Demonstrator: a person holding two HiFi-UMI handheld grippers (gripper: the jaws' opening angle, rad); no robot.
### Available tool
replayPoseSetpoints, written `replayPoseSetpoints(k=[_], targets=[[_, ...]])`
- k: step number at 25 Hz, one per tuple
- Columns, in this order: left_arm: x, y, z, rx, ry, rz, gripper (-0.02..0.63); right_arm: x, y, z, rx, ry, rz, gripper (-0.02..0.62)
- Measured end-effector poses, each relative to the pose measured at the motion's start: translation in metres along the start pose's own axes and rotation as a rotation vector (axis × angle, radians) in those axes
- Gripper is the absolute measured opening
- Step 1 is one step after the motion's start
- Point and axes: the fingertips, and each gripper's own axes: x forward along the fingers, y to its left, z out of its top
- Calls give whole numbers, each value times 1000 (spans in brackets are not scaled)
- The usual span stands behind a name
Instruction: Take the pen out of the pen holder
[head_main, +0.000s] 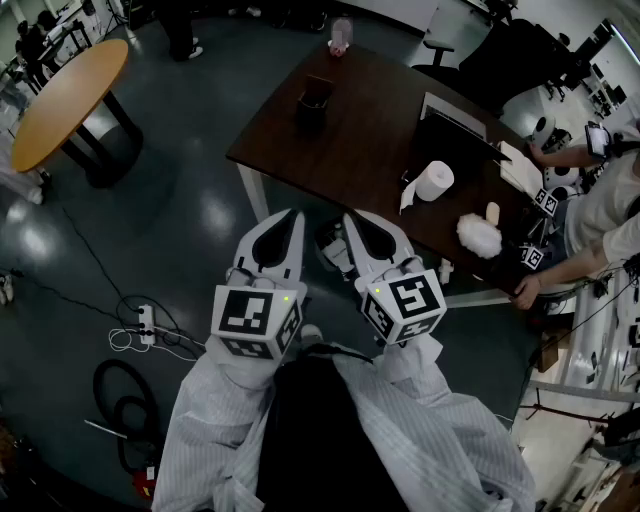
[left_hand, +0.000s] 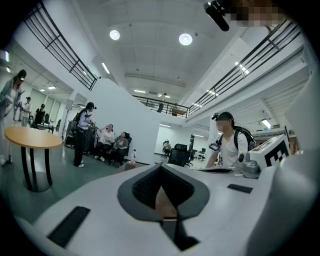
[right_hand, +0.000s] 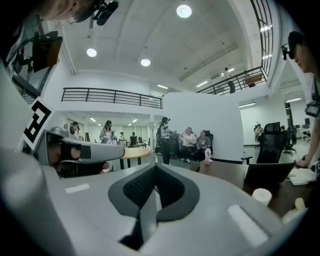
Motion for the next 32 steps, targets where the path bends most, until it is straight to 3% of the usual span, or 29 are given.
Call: replayPoseSetpoints(k=[13, 21, 26, 32], targets=[[3, 0, -7, 0, 12, 12, 3, -2, -4, -4, -2, 4, 1, 2], [6, 4, -16, -4, 10, 74, 5, -2, -17, -11, -14, 7, 25, 2], [17, 29, -20, -19, 15, 117, 4, 26, -19, -18, -13, 30, 61, 2], [59, 92, -19, -33, 36, 97, 5, 100, -21, -23, -17, 60, 51, 2]])
